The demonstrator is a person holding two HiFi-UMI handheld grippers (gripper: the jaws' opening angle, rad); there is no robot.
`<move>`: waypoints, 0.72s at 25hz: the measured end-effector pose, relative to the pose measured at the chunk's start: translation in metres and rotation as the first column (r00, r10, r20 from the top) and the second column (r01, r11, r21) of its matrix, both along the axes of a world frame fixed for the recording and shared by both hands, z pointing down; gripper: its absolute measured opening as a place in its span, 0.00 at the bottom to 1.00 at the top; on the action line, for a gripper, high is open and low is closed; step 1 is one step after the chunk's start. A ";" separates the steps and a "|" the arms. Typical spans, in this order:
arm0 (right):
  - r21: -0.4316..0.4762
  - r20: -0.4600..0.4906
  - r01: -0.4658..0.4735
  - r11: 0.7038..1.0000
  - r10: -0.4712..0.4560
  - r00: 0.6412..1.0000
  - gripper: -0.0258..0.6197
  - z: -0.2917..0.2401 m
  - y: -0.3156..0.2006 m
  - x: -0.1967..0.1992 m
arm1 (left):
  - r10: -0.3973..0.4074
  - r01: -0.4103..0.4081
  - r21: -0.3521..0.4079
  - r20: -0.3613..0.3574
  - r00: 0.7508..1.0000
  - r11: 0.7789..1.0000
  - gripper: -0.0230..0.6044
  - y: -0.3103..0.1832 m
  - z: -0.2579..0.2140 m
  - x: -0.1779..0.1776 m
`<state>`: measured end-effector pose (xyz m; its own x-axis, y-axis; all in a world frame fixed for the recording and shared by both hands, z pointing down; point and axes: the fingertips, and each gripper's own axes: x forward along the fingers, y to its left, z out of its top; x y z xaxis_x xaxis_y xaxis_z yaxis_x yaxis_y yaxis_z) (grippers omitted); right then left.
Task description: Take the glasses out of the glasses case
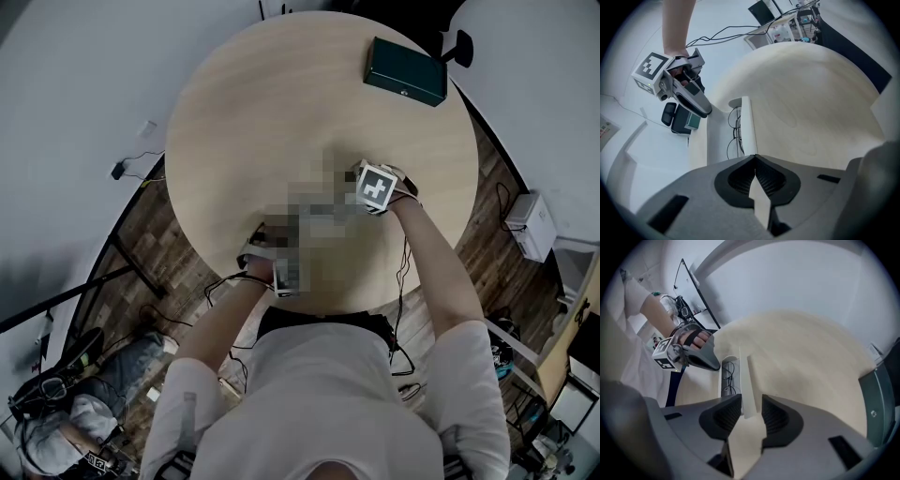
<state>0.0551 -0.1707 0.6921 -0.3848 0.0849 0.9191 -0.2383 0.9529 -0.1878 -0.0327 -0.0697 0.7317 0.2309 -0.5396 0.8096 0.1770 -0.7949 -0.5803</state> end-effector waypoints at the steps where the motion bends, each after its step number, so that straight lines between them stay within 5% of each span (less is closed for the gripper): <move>1: -0.004 0.008 -0.022 1.000 0.022 1.000 0.25 0.001 -0.002 0.001 | -0.001 0.001 -0.003 -0.001 1.000 1.000 0.05 0.000 0.000 0.000; 8: -0.035 0.054 -0.123 0.992 0.125 0.991 0.22 0.003 -0.010 -0.002 | -0.011 0.011 -0.014 -0.013 1.000 1.000 0.05 -0.001 0.000 -0.001; 18: -0.048 0.123 -0.152 0.987 0.157 0.980 0.22 -0.009 -0.001 -0.002 | -0.016 0.015 -0.024 -0.042 0.999 1.000 0.05 -0.001 -0.005 0.000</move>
